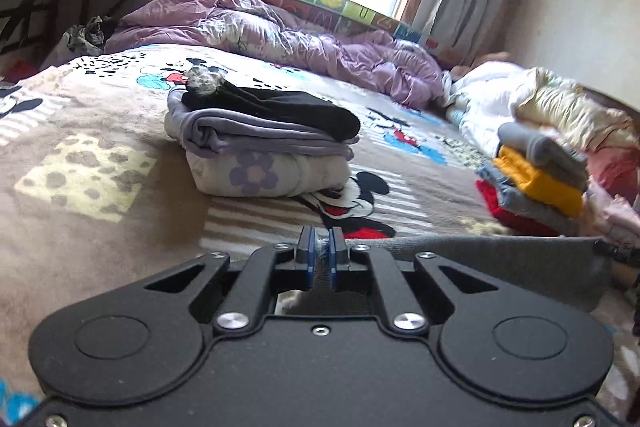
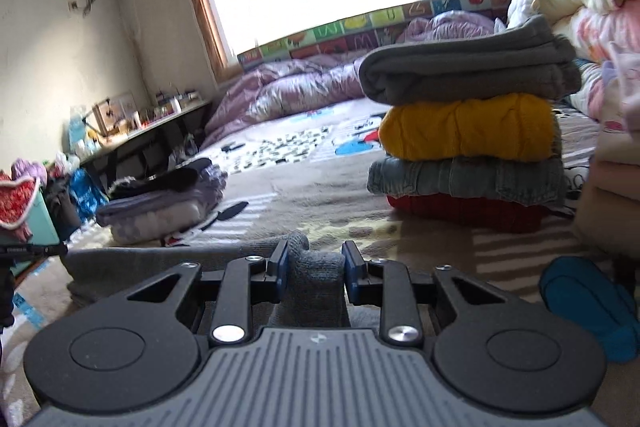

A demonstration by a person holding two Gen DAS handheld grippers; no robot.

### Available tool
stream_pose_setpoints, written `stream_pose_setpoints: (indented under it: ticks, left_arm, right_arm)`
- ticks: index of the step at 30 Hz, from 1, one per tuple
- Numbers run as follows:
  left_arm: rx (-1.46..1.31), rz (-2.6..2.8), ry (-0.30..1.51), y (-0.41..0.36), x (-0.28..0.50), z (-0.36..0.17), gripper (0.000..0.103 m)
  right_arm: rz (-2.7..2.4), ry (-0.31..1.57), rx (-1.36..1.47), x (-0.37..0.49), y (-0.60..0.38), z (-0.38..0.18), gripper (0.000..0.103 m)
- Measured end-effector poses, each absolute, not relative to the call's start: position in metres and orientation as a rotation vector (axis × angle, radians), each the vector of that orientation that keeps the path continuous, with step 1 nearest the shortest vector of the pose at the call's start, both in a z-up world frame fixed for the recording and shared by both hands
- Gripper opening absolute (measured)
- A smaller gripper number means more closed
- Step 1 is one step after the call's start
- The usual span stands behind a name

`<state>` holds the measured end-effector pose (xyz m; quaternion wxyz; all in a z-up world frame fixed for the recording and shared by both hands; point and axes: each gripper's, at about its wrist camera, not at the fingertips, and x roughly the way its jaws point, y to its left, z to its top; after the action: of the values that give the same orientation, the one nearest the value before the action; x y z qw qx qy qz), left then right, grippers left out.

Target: Fold clothes

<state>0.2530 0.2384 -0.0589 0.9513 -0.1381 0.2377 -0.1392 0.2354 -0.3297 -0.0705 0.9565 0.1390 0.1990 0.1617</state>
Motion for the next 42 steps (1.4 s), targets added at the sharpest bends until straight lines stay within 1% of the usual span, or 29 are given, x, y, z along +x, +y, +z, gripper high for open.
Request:
stream_pose_setpoints:
  ticks: [8, 16, 21, 25, 29, 32, 34, 35, 36, 37, 38, 42]
  left_arm:
    - [-0.329, -0.279, 0.480, 0.242, 0.205, -0.059, 0.004]
    - [-0.339, -0.244, 0.512, 0.242, 0.157, -0.071, 0.004]
    - [-0.341, -0.223, 0.533, 0.241, 0.132, -0.076, 0.004]
    - [-0.319, -0.198, 0.564, 0.239, 0.114, -0.083, 0.004]
    - [-0.296, -0.155, 0.606, 0.239, 0.102, -0.089, 0.005]
    - [-0.337, -0.107, 0.609, 0.250, 0.093, -0.091, 0.005]
    - [-0.410, -0.075, 0.590, 0.263, 0.086, -0.090, 0.007]
    - [-0.454, -0.068, 0.581, 0.269, 0.083, -0.090, 0.016]
    - [-0.500, -0.061, 0.570, 0.275, 0.082, -0.090, 0.024]
    - [-0.545, -0.053, 0.569, 0.278, 0.082, -0.092, 0.045]
    - [-0.589, -0.045, 0.573, 0.280, 0.084, -0.094, 0.052]
    - [-0.687, -0.039, 0.615, 0.278, 0.097, -0.107, 0.053]
  right_arm:
    - [0.321, 0.360, 0.327, 0.182, -0.333, -0.079, 0.029]
    - [0.279, 0.359, 0.390, 0.133, -0.336, -0.100, 0.029]
    - [0.268, 0.381, 0.388, 0.105, -0.332, -0.112, 0.029]
    - [0.256, 0.442, 0.381, 0.089, -0.330, -0.127, 0.029]
    - [0.251, 0.510, 0.392, 0.078, -0.328, -0.133, 0.034]
    - [0.257, 0.506, 0.465, 0.066, -0.333, -0.134, 0.040]
    - [0.255, 0.483, 0.559, 0.058, -0.343, -0.135, 0.047]
    - [0.250, 0.469, 0.604, 0.056, -0.348, -0.136, 0.049]
    - [0.246, 0.456, 0.645, 0.056, -0.353, -0.137, 0.054]
    - [0.241, 0.449, 0.681, 0.056, -0.357, -0.138, 0.057]
    - [0.234, 0.452, 0.709, 0.059, -0.359, -0.141, 0.058]
    - [0.211, 0.463, 0.818, 0.071, -0.365, -0.153, 0.062]
